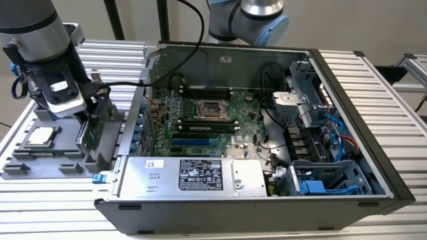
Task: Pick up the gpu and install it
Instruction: 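Pick up the gpu and move the gpu toward the slot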
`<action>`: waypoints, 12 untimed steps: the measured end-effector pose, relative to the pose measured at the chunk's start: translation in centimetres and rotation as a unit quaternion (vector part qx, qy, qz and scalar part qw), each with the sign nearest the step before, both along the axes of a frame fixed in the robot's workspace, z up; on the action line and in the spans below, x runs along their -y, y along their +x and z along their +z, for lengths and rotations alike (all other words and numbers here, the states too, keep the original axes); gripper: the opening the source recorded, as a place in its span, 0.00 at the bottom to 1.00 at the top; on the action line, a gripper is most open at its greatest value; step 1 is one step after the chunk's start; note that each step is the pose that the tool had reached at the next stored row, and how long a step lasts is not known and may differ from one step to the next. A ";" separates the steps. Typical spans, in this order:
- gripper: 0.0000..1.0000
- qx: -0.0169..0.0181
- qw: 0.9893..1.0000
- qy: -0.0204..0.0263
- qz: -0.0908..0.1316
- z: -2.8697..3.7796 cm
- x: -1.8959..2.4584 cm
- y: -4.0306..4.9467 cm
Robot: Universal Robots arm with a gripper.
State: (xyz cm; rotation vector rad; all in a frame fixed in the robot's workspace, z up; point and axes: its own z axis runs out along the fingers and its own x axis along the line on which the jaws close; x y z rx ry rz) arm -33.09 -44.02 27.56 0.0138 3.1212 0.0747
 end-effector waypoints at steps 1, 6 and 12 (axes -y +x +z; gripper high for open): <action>0.00 0.000 1.000 0.000 0.000 0.10 0.00 0.00; 0.00 0.000 1.000 0.000 0.000 0.59 0.00 -0.01; 0.00 0.000 1.000 0.000 0.000 1.03 -0.01 -0.01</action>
